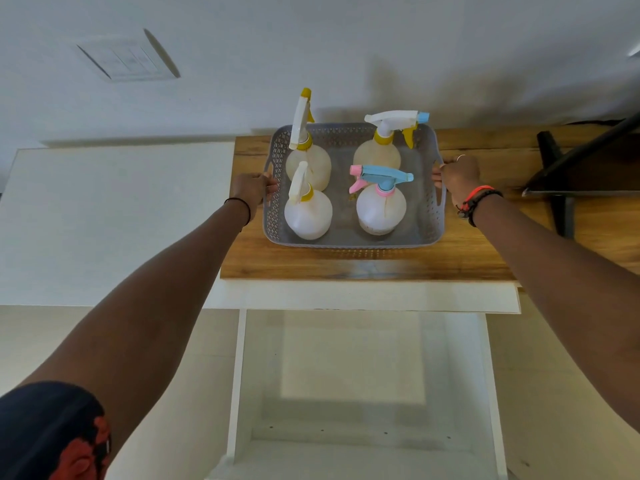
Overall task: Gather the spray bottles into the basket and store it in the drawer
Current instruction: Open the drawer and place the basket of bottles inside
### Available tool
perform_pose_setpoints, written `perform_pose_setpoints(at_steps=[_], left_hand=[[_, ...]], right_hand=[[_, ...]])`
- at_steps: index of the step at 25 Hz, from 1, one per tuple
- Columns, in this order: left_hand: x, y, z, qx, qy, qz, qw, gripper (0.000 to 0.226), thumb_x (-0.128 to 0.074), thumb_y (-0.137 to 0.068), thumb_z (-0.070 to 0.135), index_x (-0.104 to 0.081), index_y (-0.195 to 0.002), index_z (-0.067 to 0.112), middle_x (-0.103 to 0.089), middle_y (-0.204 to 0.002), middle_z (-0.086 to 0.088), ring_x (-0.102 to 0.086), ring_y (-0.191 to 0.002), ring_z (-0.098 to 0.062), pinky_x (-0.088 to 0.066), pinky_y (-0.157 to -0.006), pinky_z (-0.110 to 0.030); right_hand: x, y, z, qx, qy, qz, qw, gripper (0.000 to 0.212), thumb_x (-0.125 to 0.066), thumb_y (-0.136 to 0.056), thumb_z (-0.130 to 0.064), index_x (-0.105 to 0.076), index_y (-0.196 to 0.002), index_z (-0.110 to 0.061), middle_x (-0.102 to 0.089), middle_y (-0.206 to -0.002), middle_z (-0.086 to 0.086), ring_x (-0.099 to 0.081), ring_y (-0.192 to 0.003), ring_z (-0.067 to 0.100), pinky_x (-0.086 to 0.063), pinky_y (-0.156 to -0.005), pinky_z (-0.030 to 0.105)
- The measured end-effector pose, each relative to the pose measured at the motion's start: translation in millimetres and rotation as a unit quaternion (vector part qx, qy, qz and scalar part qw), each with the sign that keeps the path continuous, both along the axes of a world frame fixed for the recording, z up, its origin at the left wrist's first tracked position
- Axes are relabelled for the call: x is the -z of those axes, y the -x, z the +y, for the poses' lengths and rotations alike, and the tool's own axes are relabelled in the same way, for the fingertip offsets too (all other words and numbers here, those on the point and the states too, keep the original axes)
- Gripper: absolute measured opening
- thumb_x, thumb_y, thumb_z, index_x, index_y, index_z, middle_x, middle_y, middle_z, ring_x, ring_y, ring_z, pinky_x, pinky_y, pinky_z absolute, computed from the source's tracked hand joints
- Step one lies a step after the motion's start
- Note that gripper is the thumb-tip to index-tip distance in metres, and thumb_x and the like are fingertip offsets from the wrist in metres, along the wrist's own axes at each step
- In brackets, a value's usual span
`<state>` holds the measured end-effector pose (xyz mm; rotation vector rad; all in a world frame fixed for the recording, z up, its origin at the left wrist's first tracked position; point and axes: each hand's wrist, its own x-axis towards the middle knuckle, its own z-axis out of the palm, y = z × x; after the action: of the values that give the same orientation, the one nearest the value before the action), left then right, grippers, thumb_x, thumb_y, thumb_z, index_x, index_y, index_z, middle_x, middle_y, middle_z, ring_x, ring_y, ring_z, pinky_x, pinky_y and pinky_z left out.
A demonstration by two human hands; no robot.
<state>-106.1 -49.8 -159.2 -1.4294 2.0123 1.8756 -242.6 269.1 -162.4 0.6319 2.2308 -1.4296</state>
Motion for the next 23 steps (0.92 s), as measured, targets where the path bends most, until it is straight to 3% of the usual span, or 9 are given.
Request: perform_pose_setpoints(at_steps=[2,5,9,14,19,23], left_hand=[[-4.7,-0.1,3.4,-0.013,-0.023,0.013,1.000,0.028,-0.045,-0.099,0.008,-0.057,-0.073,0.010,-0.059,-0.075,-0.004,-0.055,-0.064,-0.011,-0.052,-0.071,-0.023],[-10.1,-2.3,7.2,-0.017,-0.037,0.012,0.999,0.029,-0.044,-0.099,0.008,-0.056,-0.073,0.010,-0.058,-0.074,-0.004,-0.054,-0.064,-0.010,-0.052,-0.068,-0.023],[-12.5,-6.3,11.5,-0.023,-0.040,0.006,0.999,0.028,-0.044,-0.099,0.009,-0.055,-0.073,0.010,-0.056,-0.074,-0.004,-0.053,-0.063,-0.009,-0.050,-0.062,-0.021],[-15.2,-16.0,12.1,-0.023,-0.041,0.012,0.999,0.027,-0.043,-0.100,0.009,-0.056,-0.076,0.010,-0.057,-0.074,-0.004,-0.052,-0.064,-0.010,-0.048,-0.065,-0.022],[-19.2,-32.3,13.3,-0.022,-0.036,0.011,0.999,0.021,-0.043,-0.100,0.010,-0.060,-0.090,0.005,-0.056,-0.074,-0.003,-0.052,-0.064,-0.008,-0.047,-0.063,-0.022],[-19.4,-51.5,15.1,-0.030,-0.031,0.000,0.999,0.028,-0.045,-0.099,0.010,-0.058,-0.117,-0.007,-0.057,-0.073,-0.003,-0.052,-0.063,-0.009,-0.048,-0.061,-0.021]], right_hand=[[-1.2,-0.1,-0.5,0.008,-0.001,0.000,1.000,0.026,-0.035,-0.094,0.004,-0.056,-0.083,-0.006,-0.050,-0.070,0.007,-0.054,-0.051,0.012,-0.046,-0.044,0.015],[-5.7,-5.0,-2.0,0.043,0.030,0.010,0.999,0.021,-0.036,-0.092,0.007,-0.050,-0.095,-0.009,-0.050,-0.068,0.004,-0.048,-0.055,0.012,-0.046,-0.044,0.015],[-3.4,-12.8,-1.3,0.021,0.011,0.031,0.999,0.032,-0.034,-0.090,0.011,-0.047,-0.070,-0.011,-0.049,-0.069,0.004,-0.046,-0.058,0.010,-0.045,-0.054,0.019],[-7.1,-21.4,0.3,0.029,0.017,0.043,0.998,0.035,-0.035,-0.090,0.010,-0.046,-0.067,-0.015,-0.049,-0.068,0.003,-0.048,-0.057,0.010,-0.047,-0.055,0.018],[-15.4,-37.0,0.2,0.081,0.104,-0.002,0.991,0.036,-0.034,-0.096,0.003,-0.047,-0.066,-0.014,-0.049,-0.065,0.004,-0.047,-0.054,0.012,-0.045,-0.037,0.011],[-17.7,-55.4,2.5,0.102,0.123,-0.022,0.987,0.036,-0.032,-0.099,0.000,-0.049,-0.068,-0.011,-0.052,-0.069,0.005,-0.055,-0.052,0.011,-0.044,-0.034,0.010]])
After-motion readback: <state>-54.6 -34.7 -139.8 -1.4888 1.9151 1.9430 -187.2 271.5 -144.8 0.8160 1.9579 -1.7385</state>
